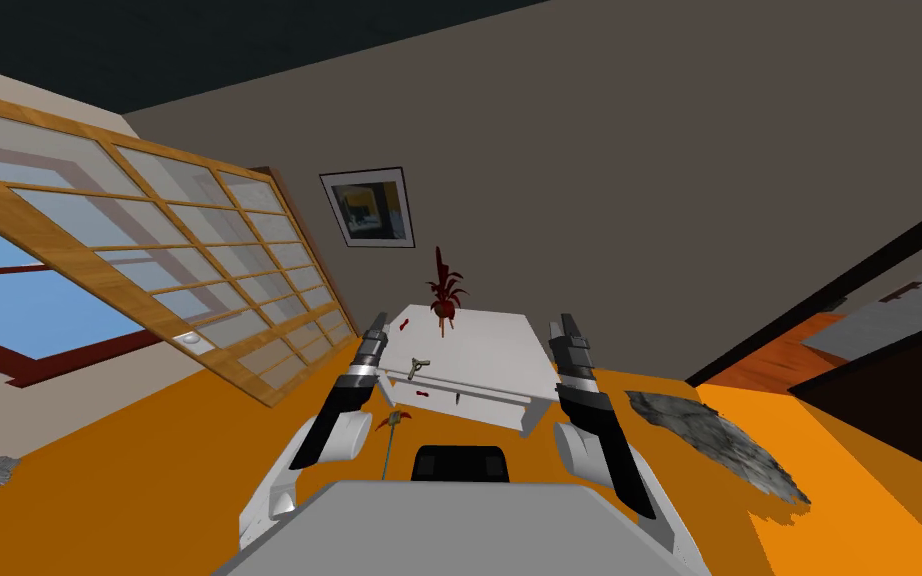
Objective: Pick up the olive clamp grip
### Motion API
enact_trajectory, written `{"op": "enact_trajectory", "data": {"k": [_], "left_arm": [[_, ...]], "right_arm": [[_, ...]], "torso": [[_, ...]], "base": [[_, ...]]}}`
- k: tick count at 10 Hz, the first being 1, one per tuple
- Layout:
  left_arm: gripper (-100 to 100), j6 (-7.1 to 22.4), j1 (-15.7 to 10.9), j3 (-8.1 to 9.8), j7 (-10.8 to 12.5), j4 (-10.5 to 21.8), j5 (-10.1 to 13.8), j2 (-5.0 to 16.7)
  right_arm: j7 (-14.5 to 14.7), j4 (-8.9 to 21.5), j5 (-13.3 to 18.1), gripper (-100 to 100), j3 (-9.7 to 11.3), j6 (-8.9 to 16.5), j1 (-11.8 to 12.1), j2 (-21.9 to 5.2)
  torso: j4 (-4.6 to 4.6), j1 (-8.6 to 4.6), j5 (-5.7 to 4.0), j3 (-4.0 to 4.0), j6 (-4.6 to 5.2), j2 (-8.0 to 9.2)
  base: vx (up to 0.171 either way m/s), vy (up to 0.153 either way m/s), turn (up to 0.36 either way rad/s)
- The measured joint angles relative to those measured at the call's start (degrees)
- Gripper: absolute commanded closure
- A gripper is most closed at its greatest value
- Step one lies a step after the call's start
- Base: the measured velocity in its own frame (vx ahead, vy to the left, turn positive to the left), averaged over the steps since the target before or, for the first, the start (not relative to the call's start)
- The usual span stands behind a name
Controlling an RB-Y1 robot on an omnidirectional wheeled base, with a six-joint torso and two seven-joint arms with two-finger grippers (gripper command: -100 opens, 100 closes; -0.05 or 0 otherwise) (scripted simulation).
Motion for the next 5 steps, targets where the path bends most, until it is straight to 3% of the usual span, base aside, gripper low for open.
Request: {"op": "enact_trajectory", "data": {"k": [2,5], "left_arm": [[-100,3.49,-2.63,0.69,-0.36,2.13,0.62,1.22],[-100,7.49,-5.50,1.43,-0.83,5.88,1.25,2.25]], "right_arm": [[0.00,0.00,0.00,0,0.00,0.00,0.00,0.00],[0.00,0.00,0.00,0,0.00,0.00,0.00,0.00]], "torso": [[-0.01,0.14,0.02,-0.03,0.02,-0.06],[-0.01,-0.10,-0.02,-0.01,0.00,-0.01]], "base": [[0.048,0.116,-0.079],[0.036,0.071,-0.057]]}}
